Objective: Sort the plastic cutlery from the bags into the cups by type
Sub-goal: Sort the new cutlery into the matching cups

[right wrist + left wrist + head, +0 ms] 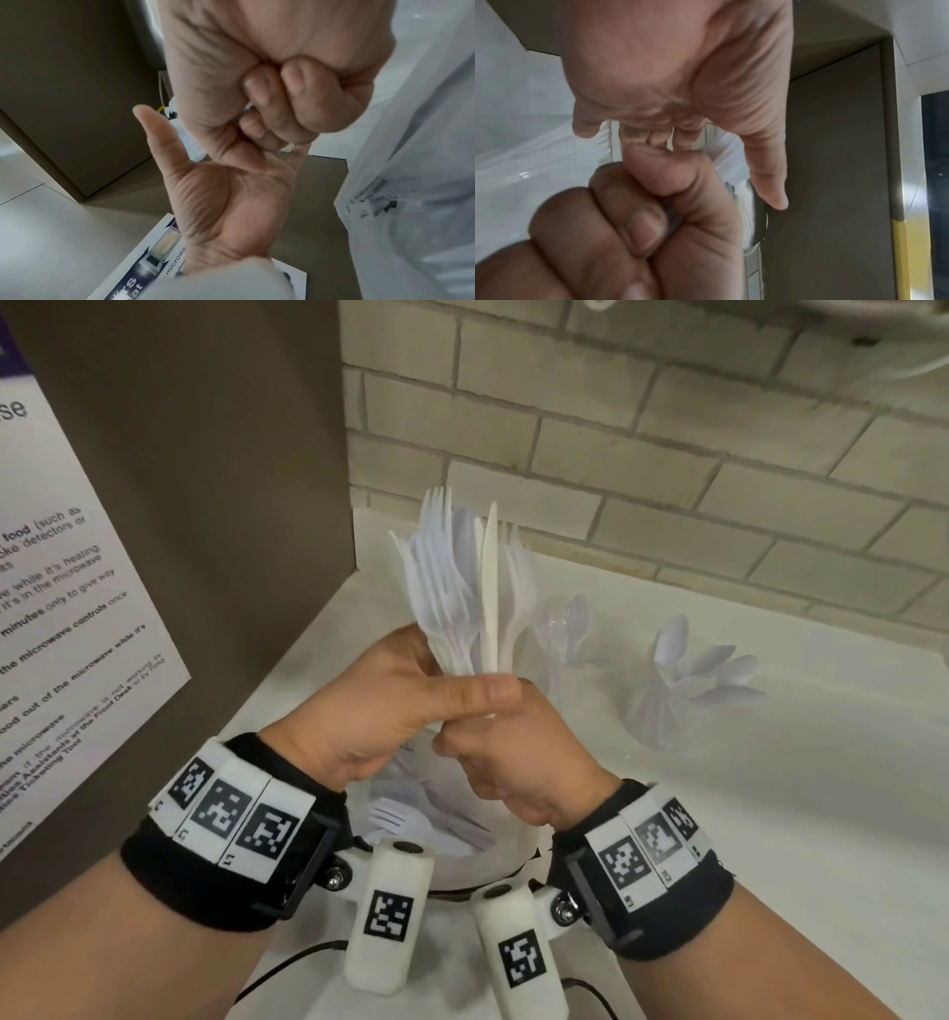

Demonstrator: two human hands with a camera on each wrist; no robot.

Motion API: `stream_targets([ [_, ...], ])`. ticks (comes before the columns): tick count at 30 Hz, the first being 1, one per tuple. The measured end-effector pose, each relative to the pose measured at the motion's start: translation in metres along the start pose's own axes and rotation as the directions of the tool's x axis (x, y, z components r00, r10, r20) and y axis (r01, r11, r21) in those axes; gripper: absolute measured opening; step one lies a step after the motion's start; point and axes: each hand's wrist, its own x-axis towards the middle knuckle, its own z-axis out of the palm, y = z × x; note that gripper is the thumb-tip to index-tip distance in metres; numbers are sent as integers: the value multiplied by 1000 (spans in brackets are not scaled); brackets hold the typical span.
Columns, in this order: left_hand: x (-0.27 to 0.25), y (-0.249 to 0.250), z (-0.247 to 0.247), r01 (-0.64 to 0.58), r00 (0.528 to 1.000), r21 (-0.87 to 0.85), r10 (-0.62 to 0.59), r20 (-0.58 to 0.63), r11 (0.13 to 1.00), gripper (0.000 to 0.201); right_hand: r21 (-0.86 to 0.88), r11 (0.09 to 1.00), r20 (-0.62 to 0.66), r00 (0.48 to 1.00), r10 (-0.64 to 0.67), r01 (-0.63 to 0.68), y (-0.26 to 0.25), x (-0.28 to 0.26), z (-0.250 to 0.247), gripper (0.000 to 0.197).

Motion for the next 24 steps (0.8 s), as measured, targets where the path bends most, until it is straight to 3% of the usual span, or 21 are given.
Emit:
stream_targets([
  [2, -1, -2, 2, 43, 999, 56, -44, 14, 997, 64, -20, 1000, 61, 998, -10, 11, 1, -2, 4, 25],
  [6, 1, 1, 7, 42, 995, 21, -40, -97, 999, 48, -105, 992, 115, 992, -52, 65, 1, -2, 5, 8],
  [9, 3, 3, 1, -46, 959, 21, 50, -280, 999, 29, -346, 936, 130, 991, -20, 64, -7, 1, -11, 28],
  [11, 5, 3, -9, -55, 928, -57, 30, -371, 997, 20, -401, 913, -6, 997, -83, 74, -19, 1, -25, 36],
  [14, 5, -2, -11, 15, 951, -84, -40, -306, 996, 13, -261, 923, -239, 908, -344, 281, -45, 0, -39, 16],
  [15, 4, -4, -9, 52, 961, -66, -68, -267, 996, 8, -224, 901, -258, 869, -421, 370, -54, -1, -38, 9],
  [17, 2, -10, -5, 90, 975, -66, -101, -196, 994, 16, -234, 840, -222, 815, -536, 489, -67, -2, -33, 10],
  [19, 4, -15, -3, 86, 986, -133, -104, -132, 987, 15, -309, 804, -155, 807, -569, 508, -75, -2, -28, 13],
  [24, 4, -21, -5, 98, 994, -175, -104, -25, 980, 19, -375, 828, -120, 864, -489, 417, -77, 2, -25, 13],
])
